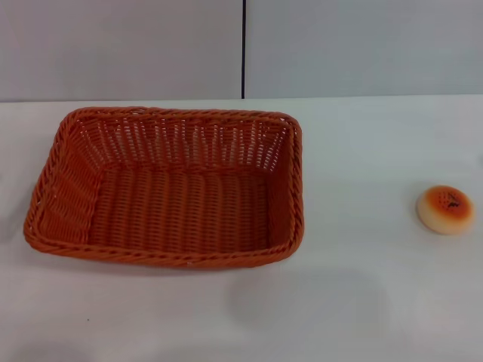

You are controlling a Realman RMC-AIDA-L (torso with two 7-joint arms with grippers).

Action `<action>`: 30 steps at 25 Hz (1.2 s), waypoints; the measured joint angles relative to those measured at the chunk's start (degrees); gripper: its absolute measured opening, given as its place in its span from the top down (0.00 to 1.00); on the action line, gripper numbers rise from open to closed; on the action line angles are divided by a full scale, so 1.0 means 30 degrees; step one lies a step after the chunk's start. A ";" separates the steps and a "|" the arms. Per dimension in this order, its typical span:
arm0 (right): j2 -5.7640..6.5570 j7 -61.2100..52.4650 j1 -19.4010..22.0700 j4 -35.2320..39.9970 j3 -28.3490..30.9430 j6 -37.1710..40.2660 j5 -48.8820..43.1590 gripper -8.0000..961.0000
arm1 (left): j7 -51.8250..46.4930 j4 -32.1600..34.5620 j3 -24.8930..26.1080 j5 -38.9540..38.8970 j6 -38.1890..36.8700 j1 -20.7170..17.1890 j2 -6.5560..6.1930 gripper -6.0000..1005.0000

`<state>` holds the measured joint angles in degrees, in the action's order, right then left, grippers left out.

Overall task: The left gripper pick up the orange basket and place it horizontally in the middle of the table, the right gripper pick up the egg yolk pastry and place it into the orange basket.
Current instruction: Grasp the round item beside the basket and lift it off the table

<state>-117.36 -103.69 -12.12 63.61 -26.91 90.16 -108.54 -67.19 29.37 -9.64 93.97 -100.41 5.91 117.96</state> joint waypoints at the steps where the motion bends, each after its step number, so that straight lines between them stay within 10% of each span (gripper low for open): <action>1: 0.0138 -0.1219 -0.0364 0.0620 0.0015 0.0404 -0.1300 0.39 | 0.0537 -0.0409 0.0027 0.0001 0.0090 -0.0032 -0.0001 0.20; 11: 0.1612 -0.9293 -0.4838 0.2405 -0.0242 0.5731 -1.2673 0.39 | 0.5027 -0.3870 -0.0067 0.0112 0.1180 0.0474 0.0012 0.20; 30: 0.1235 -0.6313 -0.5847 -0.3696 -0.0515 0.1045 -1.2470 0.39 | 0.5526 -0.4553 -0.0100 0.0161 0.0667 0.0178 0.0055 0.20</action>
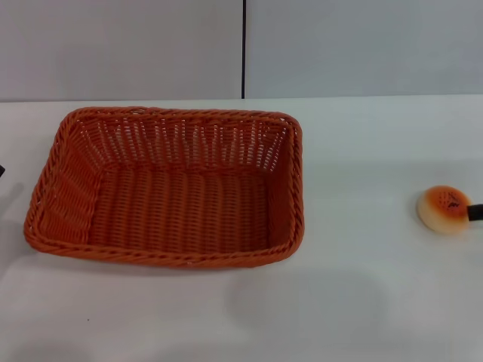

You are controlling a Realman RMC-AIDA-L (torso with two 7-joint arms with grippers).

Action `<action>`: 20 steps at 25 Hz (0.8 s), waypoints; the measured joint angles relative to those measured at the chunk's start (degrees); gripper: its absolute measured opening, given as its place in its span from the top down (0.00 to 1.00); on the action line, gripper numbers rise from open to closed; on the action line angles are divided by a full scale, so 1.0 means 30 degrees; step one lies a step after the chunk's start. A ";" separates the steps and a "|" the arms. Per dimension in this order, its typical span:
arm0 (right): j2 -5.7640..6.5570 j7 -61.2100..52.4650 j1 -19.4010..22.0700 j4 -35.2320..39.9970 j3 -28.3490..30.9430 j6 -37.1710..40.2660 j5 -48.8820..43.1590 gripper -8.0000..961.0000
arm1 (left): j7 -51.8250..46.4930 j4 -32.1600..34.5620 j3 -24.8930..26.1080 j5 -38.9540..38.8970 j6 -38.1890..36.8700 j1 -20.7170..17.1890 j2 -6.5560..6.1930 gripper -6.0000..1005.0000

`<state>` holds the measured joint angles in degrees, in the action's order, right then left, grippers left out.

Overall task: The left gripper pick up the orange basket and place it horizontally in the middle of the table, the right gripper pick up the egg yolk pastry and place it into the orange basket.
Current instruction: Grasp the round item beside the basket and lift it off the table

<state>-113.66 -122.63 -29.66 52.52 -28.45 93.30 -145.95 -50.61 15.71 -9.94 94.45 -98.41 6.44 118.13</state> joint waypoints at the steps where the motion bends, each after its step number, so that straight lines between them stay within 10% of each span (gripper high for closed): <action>1: 0.0000 0.0000 0.0000 0.0000 0.0000 0.0000 0.0000 0.39 | 0.0018 -0.0003 -0.0007 0.0034 -0.0009 -0.0022 0.0006 0.20; 13: 0.0145 0.2112 -0.0688 -0.3410 -0.0100 -0.2065 0.1624 0.49 | 0.0278 -0.0307 -0.0232 0.0245 0.0120 -0.0162 -0.0009 0.20; 20: 0.0201 0.2052 -0.0710 -0.3981 -0.0302 -0.2333 0.1661 0.79 | 0.0289 -0.0313 -0.0233 0.0245 0.0172 -0.0183 -0.0002 0.20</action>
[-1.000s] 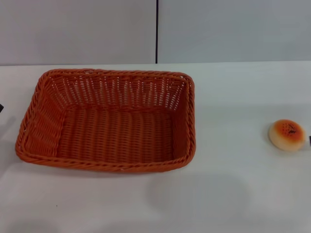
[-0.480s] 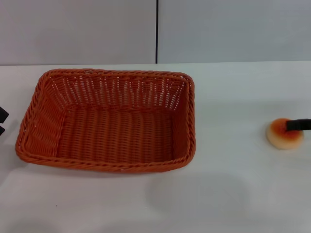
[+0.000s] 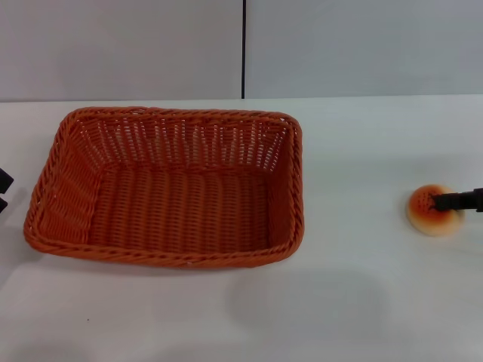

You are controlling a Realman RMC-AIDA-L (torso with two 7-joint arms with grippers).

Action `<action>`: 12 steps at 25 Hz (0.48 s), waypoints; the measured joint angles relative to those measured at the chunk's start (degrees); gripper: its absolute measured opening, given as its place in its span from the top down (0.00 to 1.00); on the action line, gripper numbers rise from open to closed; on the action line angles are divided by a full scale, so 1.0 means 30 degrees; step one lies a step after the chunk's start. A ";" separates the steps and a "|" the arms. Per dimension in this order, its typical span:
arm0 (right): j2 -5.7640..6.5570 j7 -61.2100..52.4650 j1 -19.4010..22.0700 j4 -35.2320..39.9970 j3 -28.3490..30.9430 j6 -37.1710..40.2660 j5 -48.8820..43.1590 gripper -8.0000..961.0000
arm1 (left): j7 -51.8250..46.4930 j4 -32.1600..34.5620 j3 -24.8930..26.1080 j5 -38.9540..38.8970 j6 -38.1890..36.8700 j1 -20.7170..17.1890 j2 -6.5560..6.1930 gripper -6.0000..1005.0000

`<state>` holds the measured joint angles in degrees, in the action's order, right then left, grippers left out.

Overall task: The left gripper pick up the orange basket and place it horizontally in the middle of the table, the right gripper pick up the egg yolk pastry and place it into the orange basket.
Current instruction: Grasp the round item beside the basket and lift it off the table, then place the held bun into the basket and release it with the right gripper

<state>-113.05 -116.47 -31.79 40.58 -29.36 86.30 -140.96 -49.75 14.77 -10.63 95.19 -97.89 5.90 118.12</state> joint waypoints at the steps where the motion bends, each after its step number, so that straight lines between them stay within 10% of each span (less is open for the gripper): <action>1: 0.0000 0.0000 0.0000 0.0000 0.0000 0.0000 0.0000 0.81 | 0.0001 -0.0001 -0.0001 0.0000 0.0056 -0.0002 0.0001 0.20; 12: -0.0147 -0.0995 0.0315 0.4401 0.0001 0.4579 0.4116 0.97 | 0.0174 -0.0002 -0.0001 -0.0002 0.0348 0.0101 -0.0025 0.20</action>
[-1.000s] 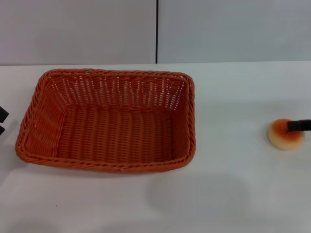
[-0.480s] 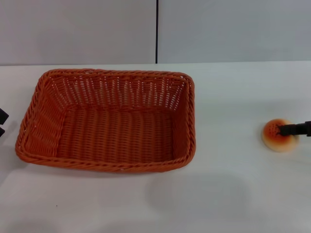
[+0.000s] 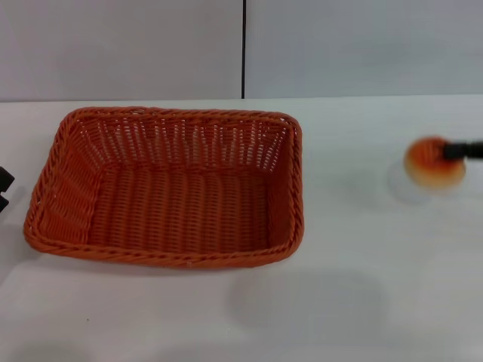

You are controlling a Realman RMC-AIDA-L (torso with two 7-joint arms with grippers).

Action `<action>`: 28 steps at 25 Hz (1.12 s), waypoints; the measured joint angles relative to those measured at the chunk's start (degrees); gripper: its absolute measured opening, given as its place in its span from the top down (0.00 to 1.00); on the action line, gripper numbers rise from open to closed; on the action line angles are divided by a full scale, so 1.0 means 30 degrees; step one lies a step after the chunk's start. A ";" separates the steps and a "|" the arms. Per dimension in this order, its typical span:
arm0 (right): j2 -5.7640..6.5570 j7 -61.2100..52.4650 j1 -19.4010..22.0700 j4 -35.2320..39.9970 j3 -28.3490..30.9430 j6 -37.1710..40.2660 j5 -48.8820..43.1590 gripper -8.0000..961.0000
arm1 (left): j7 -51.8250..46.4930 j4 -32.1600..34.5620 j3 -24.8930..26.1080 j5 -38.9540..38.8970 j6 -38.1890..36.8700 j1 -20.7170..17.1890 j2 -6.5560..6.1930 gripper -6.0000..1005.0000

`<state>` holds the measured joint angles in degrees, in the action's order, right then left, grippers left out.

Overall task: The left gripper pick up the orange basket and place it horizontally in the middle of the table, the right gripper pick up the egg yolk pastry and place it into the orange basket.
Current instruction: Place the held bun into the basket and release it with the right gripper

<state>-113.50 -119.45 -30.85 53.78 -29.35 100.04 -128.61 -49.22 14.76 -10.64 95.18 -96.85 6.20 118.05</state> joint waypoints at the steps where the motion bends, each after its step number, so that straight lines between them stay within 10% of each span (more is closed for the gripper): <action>1: 0.0008 -0.0113 -0.0153 0.0223 -0.0067 0.0362 0.0574 0.97 | 0.0008 0.0000 0.0000 -0.0001 -0.0004 0.0064 -0.0005 0.20; 12: -0.0221 0.1378 -0.5456 -0.4485 -0.4200 0.0437 0.3656 0.97 | 0.0005 -0.0135 0.0000 -0.0001 -0.0216 0.0272 0.0019 0.20; 23: -0.1128 0.3465 -0.6090 -0.5713 -0.7574 -0.4562 0.3573 0.96 | 0.0027 -0.0448 -0.0056 0.0000 -0.0430 0.0115 0.0038 0.20; 28: -0.1347 0.5196 -0.5443 -0.5304 -0.7418 -0.4513 0.4394 0.78 | 0.0035 -0.0449 -0.0182 0.0000 -0.0574 0.0100 0.0027 0.20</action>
<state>-117.54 -103.87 -47.18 37.87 -51.61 86.50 -115.43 -49.12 13.41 -11.18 95.19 -98.57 6.50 118.13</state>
